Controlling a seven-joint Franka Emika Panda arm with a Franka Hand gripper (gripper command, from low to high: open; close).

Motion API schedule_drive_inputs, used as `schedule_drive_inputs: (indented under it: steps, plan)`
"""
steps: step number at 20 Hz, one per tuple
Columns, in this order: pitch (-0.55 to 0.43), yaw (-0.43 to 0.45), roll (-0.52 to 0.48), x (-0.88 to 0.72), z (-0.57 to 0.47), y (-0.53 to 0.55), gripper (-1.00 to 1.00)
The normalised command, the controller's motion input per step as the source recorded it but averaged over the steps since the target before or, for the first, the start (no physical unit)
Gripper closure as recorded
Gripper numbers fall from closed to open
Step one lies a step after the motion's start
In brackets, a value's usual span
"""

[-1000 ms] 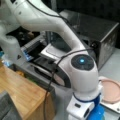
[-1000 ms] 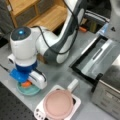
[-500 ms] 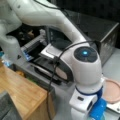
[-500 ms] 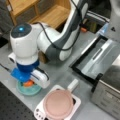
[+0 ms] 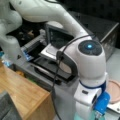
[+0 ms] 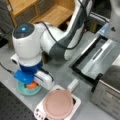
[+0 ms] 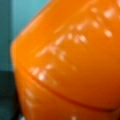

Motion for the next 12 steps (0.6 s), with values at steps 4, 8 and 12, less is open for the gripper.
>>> schedule_drive_inputs:
  steps: [4, 8, 12]
  plan:
    - [0.014, -0.113, -0.049, -0.12, 0.01, 0.43, 1.00]
    - [0.007, -0.129, -0.093, -0.17, -0.01, 0.47, 1.00]
    - [-0.005, -0.121, -0.140, -0.22, -0.03, 0.37, 1.00]
